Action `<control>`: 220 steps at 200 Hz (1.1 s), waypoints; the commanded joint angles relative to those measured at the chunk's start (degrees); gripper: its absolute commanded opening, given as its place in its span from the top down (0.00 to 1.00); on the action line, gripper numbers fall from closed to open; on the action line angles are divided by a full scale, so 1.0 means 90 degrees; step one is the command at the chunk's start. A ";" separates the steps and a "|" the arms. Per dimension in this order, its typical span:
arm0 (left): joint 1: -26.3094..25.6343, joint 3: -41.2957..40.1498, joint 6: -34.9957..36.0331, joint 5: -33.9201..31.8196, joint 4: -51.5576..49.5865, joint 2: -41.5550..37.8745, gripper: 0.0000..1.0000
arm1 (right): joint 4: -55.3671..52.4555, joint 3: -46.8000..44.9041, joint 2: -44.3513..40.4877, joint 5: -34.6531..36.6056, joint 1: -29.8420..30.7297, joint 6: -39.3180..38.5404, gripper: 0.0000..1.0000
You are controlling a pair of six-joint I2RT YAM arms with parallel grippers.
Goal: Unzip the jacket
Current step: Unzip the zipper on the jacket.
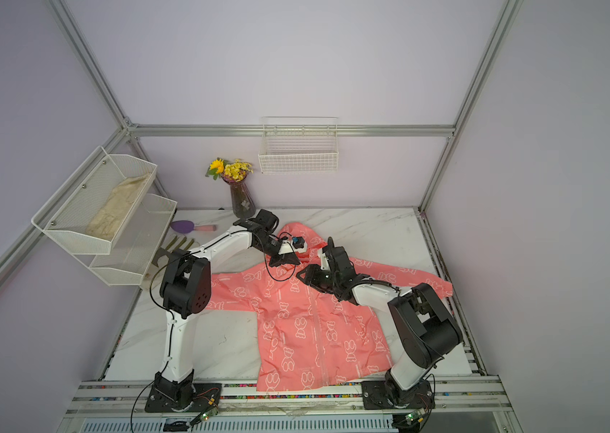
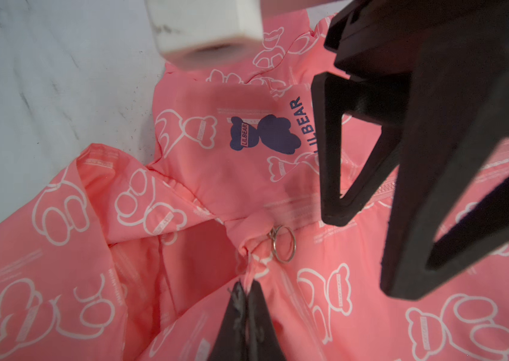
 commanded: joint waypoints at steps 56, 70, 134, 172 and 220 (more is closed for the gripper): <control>0.0121 -0.0521 0.0143 0.0740 0.0458 -0.0654 1.00 | 0.1617 -0.0134 0.0671 -0.0571 -0.0171 0.0418 0.46; 0.0131 -0.0559 0.0122 0.0810 0.0486 -0.0659 1.00 | 0.1994 -0.0135 0.0897 -0.0752 -0.0214 0.0438 0.46; 0.0141 -0.0953 0.0153 0.0698 0.0777 -0.0862 1.00 | 0.2422 -0.0154 0.1267 -0.1119 -0.0515 0.0346 0.46; 0.0141 -0.0966 0.0113 0.0740 0.0786 -0.0858 1.00 | 0.2418 -0.0202 0.1326 -0.1404 -0.0852 0.0223 0.46; 0.0141 -0.0979 0.0080 0.0646 0.0798 -0.0883 1.00 | 0.2405 -0.0108 0.1583 -0.1672 -0.1007 0.0100 0.46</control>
